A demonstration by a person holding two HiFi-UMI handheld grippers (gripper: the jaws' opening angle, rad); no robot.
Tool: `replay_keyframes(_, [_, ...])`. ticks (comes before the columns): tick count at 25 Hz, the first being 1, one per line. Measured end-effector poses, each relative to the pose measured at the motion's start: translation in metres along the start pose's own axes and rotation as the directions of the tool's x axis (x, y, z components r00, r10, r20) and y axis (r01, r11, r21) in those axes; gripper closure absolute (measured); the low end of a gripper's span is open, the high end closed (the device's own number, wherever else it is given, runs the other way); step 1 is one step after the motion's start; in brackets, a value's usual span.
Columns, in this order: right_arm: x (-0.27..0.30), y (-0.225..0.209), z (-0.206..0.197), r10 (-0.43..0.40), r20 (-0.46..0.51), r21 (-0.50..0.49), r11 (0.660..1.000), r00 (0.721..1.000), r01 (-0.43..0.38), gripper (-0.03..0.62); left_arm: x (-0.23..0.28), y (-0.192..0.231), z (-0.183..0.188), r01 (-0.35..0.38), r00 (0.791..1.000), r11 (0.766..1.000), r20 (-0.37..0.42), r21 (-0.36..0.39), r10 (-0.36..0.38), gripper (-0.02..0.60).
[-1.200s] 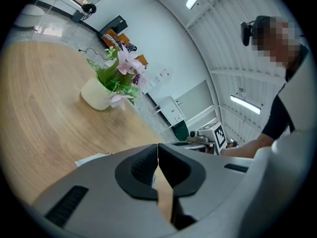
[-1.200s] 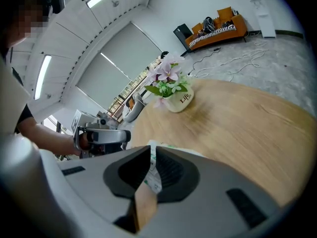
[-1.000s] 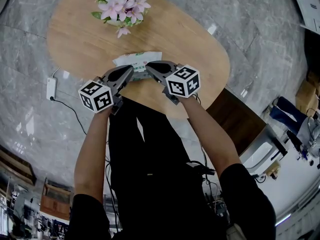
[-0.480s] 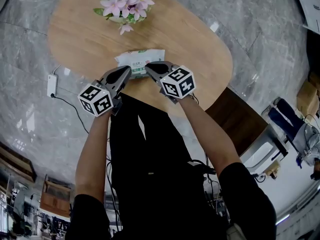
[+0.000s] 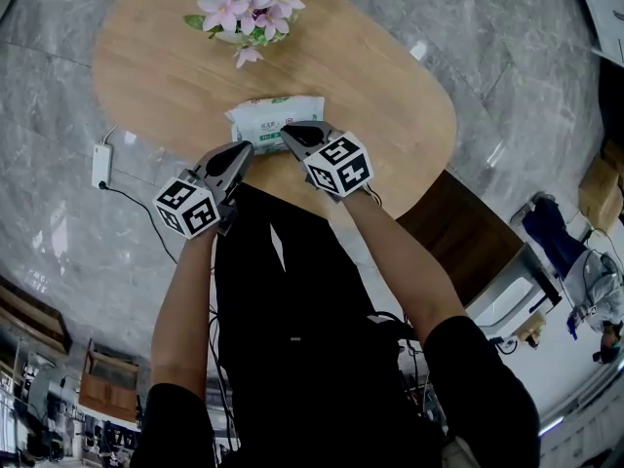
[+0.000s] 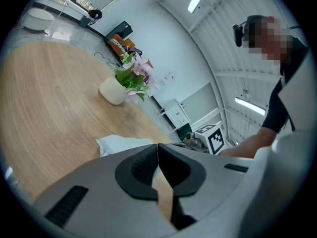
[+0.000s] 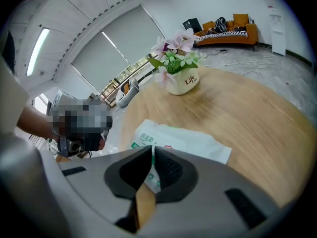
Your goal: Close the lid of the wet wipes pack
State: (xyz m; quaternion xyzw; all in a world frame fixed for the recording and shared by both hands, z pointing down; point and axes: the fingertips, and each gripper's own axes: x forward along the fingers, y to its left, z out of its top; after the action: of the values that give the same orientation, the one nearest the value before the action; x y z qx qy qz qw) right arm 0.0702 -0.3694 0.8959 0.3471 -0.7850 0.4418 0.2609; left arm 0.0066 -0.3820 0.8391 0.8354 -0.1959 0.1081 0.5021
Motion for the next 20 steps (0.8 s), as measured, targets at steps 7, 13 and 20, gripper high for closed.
replay_keyframes(7, [0.008,0.0,-0.002,-0.085,-0.034,-0.148,0.986,0.996,0.079,0.58,0.001,-0.002,-0.008,0.011,1.0,1.0,-0.009,-0.012,-0.011,0.565])
replay_keyframes(13, [0.016,0.01,-0.003,-0.086,-0.049,-0.174,0.982,0.995,0.076,0.582,0.001,-0.006,-0.009,0.022,1.0,1.0,-0.007,-0.018,-0.022,0.565])
replay_keyframes(20, [0.022,0.006,-0.005,-0.1,-0.092,-0.175,0.981,0.991,0.083,0.582,-0.003,-0.006,-0.007,0.023,1.0,1.0,-0.003,-0.015,-0.023,0.565])
